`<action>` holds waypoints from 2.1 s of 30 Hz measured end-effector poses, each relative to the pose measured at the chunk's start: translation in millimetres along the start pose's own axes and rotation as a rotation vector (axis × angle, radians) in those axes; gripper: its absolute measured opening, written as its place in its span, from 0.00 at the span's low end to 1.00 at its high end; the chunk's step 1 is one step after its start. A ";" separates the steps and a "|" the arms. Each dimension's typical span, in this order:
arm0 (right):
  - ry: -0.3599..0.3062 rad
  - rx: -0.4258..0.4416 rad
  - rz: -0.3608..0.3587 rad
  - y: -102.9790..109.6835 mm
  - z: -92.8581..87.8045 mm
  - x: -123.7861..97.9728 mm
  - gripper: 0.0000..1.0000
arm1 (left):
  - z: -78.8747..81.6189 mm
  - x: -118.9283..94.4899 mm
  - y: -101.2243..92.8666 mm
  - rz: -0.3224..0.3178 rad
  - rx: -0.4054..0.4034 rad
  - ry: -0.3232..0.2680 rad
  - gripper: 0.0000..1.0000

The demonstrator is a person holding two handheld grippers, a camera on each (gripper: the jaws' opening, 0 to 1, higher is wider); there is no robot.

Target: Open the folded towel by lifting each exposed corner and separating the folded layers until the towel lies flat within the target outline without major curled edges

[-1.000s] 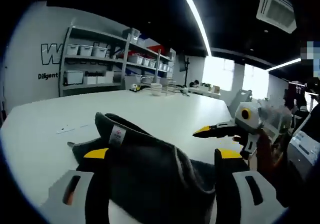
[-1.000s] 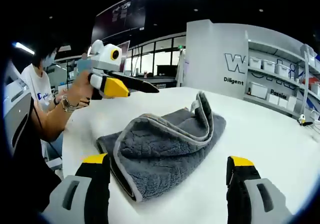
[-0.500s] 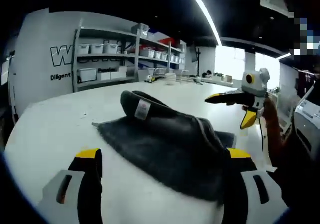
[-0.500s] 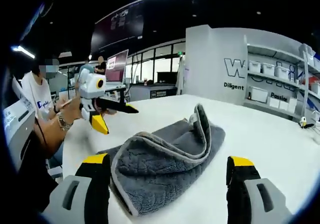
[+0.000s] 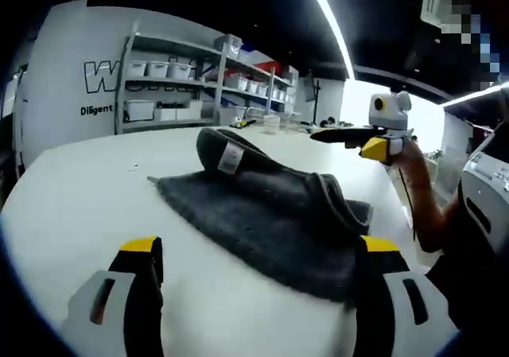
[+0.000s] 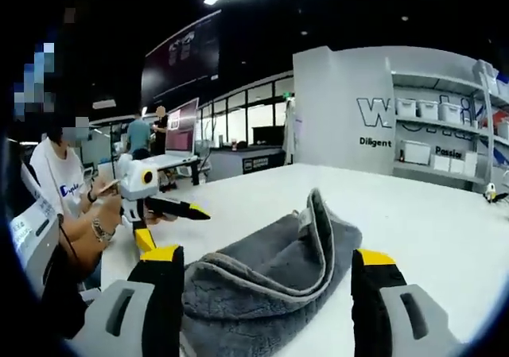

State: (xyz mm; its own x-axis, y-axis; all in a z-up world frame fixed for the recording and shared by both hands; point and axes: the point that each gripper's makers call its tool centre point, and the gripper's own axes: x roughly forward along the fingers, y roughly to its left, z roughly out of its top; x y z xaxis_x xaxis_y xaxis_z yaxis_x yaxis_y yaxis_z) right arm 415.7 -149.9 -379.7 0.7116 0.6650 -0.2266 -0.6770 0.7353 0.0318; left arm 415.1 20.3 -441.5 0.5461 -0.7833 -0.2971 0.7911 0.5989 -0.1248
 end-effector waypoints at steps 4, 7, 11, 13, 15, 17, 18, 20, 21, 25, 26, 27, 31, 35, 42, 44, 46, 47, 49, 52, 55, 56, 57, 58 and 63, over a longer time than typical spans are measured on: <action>0.035 -0.005 -0.019 -10.2 -2.0 10.0 0.78 | 0.1 -2.3 -0.9 -0.003 0.001 -0.007 0.99; 0.064 -0.017 -0.032 -19.1 -5.4 17.0 0.77 | 0.5 -4.6 -3.1 -0.004 0.000 -0.008 0.99; 0.095 0.019 -0.042 -32.5 -13.4 25.0 0.65 | 4.9 -8.4 -7.7 -0.013 0.009 -0.028 0.99; 0.100 0.031 -0.052 -39.0 -16.9 27.6 0.57 | 5.8 -8.9 -8.6 -0.014 0.007 -0.035 0.99; 0.125 0.069 -0.078 -51.0 -26.0 31.2 0.50 | 2.5 -9.2 -11.1 -0.013 0.013 -0.025 0.99; 0.142 0.074 -0.093 -60.4 -33.9 34.7 0.41 | 0.2 -9.1 -12.8 -0.013 0.017 -0.020 0.99; 0.146 0.079 -0.094 -62.6 -36.3 35.9 0.39 | -0.7 -9.0 -13.6 -0.015 0.018 -0.019 0.99; 0.162 0.132 -0.078 -65.1 -44.6 39.3 0.36 | -2.2 -9.0 -15.2 -0.022 0.012 -0.020 0.99; 0.171 0.157 -0.074 -67.1 -49.5 41.3 0.36 | -2.9 -9.1 -15.5 -0.023 0.009 -0.019 0.99; 0.194 0.176 -0.063 -68.5 -60.9 44.9 0.33 | -4.3 -9.9 -13.8 -0.018 0.001 -0.021 0.99; 0.200 0.181 -0.058 -68.2 -63.7 45.5 0.32 | -4.5 -9.9 -13.0 -0.018 -0.001 -0.021 0.99; 0.206 0.190 -0.054 -68.0 -66.3 46.1 0.29 | -4.9 -9.9 -12.4 -0.016 -0.004 -0.019 0.99; 0.227 0.197 -0.040 -66.4 -73.9 46.8 0.23 | -5.1 -9.8 -13.6 -0.021 -0.003 -0.017 0.98; 0.217 0.213 0.000 -59.5 -73.0 46.4 0.07 | -5.1 -8.4 -15.0 -0.031 -0.007 -0.019 0.98; 0.214 0.170 0.008 -57.3 -70.8 45.2 0.02 | -6.7 -7.5 -16.0 -0.032 -0.006 -0.014 0.98; 0.208 0.166 0.008 -57.2 -68.5 44.3 0.01 | -7.1 -7.3 -15.6 -0.032 -0.009 -0.013 0.98; 0.199 0.153 0.002 -57.4 -64.9 42.7 0.01 | -7.6 -7.0 -15.1 -0.032 -0.011 -0.012 0.98; 0.194 0.142 -0.004 -57.4 -62.3 41.2 0.01 | -7.9 -7.0 -14.9 -0.032 -0.012 -0.010 0.98; 0.180 0.121 -0.011 -57.0 -57.0 38.6 0.01 | -8.0 -7.0 -14.7 -0.031 -0.012 -0.011 0.98; 0.170 0.101 -0.022 -57.0 -51.8 34.8 0.01 | -7.8 -7.2 -14.7 -0.032 -0.012 -0.012 0.98; 0.132 0.088 -0.043 -60.1 -41.1 28.2 0.01 | -8.8 -6.4 -15.6 -0.041 -0.012 -0.009 0.98; 0.112 0.083 -0.055 -62.2 -36.8 26.2 0.01 | -9.6 -6.1 -15.8 -0.043 -0.014 -0.006 0.98; 0.110 0.083 -0.058 -62.6 -36.1 25.3 0.01 | -9.8 -6.1 -15.8 -0.044 -0.014 -0.005 0.98; 0.098 0.079 -0.069 -64.6 -32.1 22.0 0.01 | -10.4 -6.1 -15.8 -0.044 -0.013 -0.003 0.98; 0.055 0.060 -0.110 -73.2 -16.6 6.8 0.01 | -11.1 -6.0 -15.4 -0.043 -0.016 -0.002 0.98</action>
State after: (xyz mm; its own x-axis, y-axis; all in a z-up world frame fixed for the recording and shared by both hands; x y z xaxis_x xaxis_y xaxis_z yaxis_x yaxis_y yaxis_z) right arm 467.0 -201.4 -399.8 0.7686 0.5726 -0.2852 -0.5814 0.8113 0.0618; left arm 396.7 17.7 -448.4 0.5121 -0.8089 -0.2888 0.8094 0.5670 -0.1528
